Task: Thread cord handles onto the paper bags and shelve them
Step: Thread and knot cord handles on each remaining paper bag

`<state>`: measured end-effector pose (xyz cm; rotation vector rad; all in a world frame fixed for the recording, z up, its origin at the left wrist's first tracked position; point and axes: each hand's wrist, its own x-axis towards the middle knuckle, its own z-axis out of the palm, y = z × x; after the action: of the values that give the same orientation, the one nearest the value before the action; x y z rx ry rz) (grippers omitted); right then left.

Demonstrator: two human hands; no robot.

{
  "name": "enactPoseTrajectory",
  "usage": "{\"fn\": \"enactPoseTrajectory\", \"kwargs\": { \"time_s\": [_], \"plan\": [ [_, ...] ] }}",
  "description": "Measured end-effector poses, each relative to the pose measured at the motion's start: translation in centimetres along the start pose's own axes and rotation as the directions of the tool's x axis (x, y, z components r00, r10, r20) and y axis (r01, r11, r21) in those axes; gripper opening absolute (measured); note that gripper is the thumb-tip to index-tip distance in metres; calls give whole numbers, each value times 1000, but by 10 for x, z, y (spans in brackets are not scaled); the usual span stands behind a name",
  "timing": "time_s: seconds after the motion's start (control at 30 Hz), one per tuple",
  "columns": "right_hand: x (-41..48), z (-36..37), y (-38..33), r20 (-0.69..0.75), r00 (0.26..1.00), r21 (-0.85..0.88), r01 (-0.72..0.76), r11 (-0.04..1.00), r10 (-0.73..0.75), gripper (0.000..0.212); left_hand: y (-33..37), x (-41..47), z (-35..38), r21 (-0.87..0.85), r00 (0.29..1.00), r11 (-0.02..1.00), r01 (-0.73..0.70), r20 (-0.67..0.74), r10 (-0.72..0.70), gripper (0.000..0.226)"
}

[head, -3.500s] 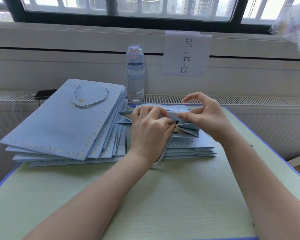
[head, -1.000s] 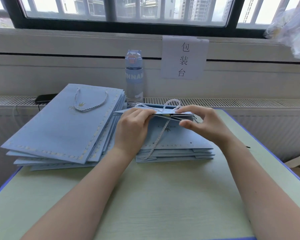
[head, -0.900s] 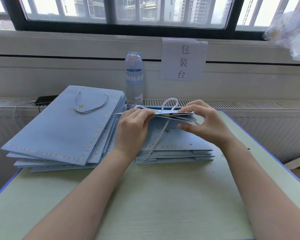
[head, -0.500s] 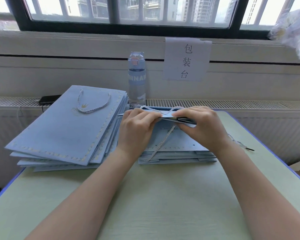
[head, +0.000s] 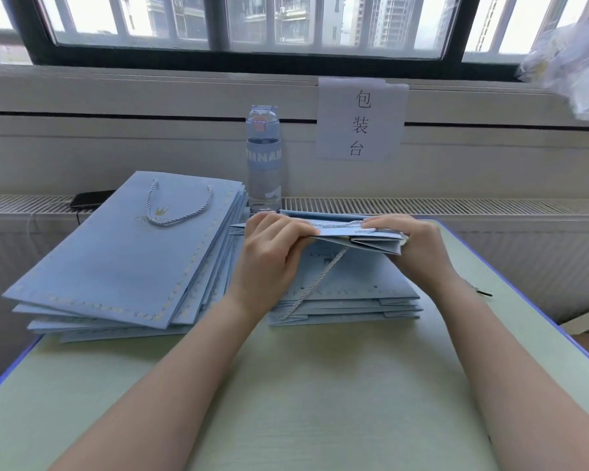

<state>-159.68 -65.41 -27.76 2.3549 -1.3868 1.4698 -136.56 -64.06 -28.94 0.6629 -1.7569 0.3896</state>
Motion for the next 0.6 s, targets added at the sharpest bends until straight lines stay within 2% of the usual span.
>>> {"fn": "enactPoseTrajectory", "kwargs": {
  "time_s": [0.1,0.17,0.23,0.33,0.47,0.53,0.6],
  "plan": [
    [1,0,3,-39,999,-16,-16,1000,16,37,4,6,-2,49,997,998,-29,-73,33,7],
    [0,1,-1,-55,998,-41,20,999,-23,26,7,10,-4,88,991,996,-28,-125,39,4],
    [1,-2,-11,-72,996,24,-42,999,44,18,9,12,-4,148,989,989,19,-149,4,13],
    [4,-9,-24,-79,962,293,-230,928,263,17,5,16,-10,130,957,970,207,-231,-173,54],
    [8,-15,-35,-178,934,483,-192,854,310,24,1,24,-22,11,871,919,395,-323,-371,86],
    [11,-17,-40,-250,902,591,-145,794,351,25,0,25,-24,-114,817,859,499,-268,-510,100],
    [13,-20,-44,-263,870,698,-127,705,416,19,2,25,-25,-264,762,763,590,-132,-634,107]
  ]
}}
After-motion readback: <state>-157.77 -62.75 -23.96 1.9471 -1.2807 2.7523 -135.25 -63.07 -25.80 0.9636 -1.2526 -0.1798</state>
